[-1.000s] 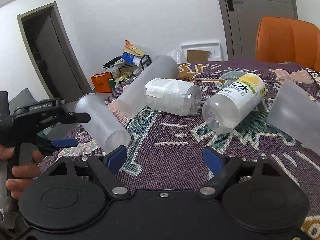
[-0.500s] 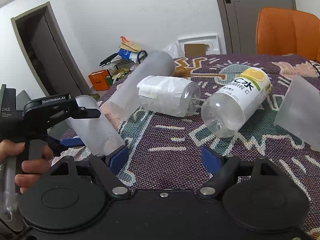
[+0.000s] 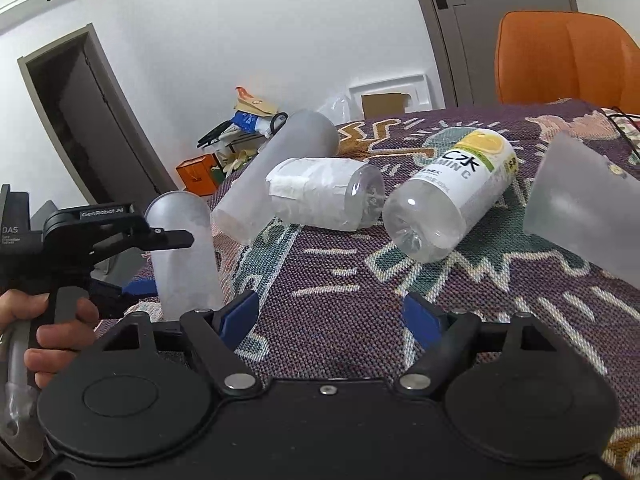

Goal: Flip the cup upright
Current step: 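Close the left gripper on the frosted cup's base and lift it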

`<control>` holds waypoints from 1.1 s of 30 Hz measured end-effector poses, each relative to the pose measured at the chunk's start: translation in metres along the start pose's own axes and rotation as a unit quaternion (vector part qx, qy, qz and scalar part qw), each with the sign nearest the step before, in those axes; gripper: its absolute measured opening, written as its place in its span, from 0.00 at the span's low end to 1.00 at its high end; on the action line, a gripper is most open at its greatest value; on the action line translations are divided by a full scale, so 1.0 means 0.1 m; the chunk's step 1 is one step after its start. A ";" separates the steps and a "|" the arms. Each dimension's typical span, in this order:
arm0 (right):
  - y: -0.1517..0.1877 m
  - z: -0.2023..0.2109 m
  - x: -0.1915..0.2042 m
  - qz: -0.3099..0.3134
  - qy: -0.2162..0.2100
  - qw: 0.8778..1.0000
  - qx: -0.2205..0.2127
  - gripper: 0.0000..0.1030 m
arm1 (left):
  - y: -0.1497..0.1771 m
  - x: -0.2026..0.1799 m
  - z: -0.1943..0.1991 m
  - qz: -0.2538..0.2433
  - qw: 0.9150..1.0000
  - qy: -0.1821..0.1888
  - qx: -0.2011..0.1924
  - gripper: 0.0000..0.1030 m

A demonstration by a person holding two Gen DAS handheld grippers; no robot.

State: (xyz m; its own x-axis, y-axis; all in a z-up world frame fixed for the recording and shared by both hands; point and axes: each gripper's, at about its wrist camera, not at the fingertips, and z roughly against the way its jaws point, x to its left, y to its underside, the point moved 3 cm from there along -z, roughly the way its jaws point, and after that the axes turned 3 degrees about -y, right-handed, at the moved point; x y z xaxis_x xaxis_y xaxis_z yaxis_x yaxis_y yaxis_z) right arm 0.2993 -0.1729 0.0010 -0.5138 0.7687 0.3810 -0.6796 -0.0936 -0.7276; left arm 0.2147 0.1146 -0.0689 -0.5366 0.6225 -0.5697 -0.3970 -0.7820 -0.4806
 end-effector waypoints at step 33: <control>0.36 0.65 -0.18 -0.042 -0.008 0.998 -0.047 0.79 | 0.62 -0.31 0.29 -0.125 0.990 -0.005 0.063 0.58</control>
State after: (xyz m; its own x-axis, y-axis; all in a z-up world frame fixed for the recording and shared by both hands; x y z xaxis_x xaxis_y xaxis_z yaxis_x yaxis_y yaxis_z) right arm 0.2502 -0.2309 0.0048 -0.4651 0.7612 0.4519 -0.6690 0.0321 -0.7426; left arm 0.1848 0.0460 -0.0619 -0.4165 0.7972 -0.4371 -0.6076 -0.6017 -0.5185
